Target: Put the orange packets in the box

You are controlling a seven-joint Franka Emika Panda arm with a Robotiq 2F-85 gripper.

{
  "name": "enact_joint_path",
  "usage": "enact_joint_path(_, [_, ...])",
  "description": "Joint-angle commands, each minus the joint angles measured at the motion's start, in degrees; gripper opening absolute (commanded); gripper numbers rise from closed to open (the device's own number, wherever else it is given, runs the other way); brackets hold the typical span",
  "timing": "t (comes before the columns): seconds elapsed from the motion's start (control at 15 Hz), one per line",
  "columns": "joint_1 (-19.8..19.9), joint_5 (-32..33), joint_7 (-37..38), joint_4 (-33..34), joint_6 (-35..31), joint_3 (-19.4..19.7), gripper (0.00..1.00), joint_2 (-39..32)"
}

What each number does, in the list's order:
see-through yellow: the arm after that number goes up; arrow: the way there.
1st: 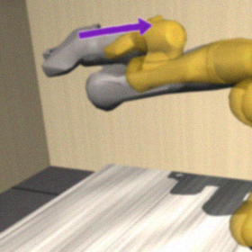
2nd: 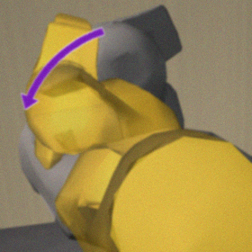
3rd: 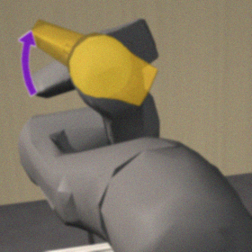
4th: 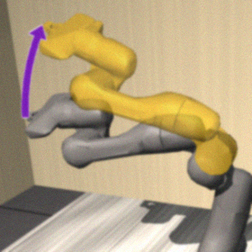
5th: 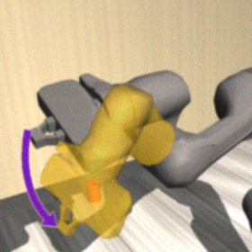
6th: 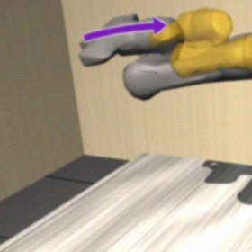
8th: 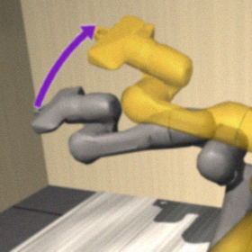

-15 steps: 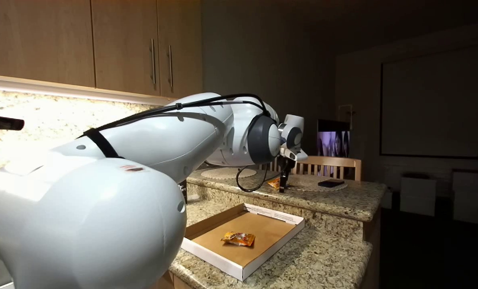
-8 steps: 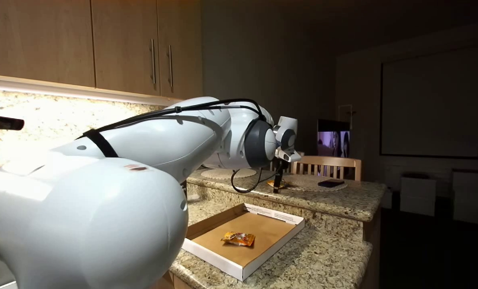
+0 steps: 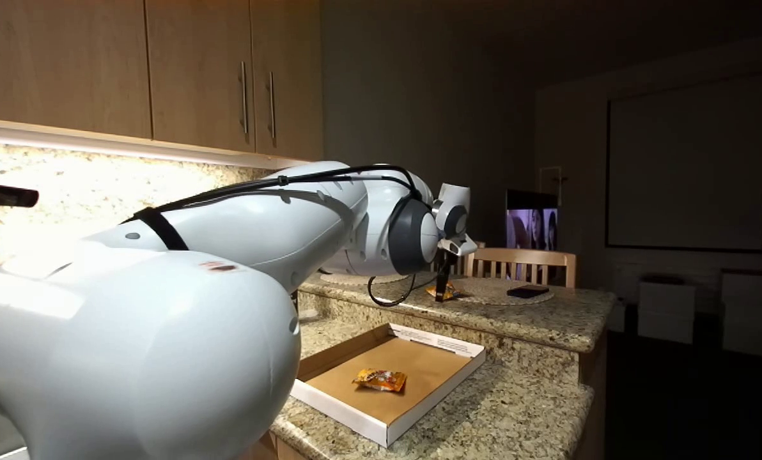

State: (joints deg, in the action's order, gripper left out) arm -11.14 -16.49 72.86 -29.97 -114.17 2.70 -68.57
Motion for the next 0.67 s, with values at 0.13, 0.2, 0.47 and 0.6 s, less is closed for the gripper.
enact_joint_path(0.13, [-0.4, 0.3, -0.2, 1.5, -1.0, -0.3, 1.00, -2.0])
enact_joint_path(0.2, [-0.5, 0.6, 0.4, 1.3, -0.2, 0.1, 1.00, -2.2])
enact_joint_path(0.47, [-0.2, 1.0, 1.6, 1.1, 3.2, 1.1, 1.00, -1.9])
enact_joint_path(0.6, [0.9, 3.7, 2.6, 5.3, 7.3, -1.0, 1.00, -3.7])
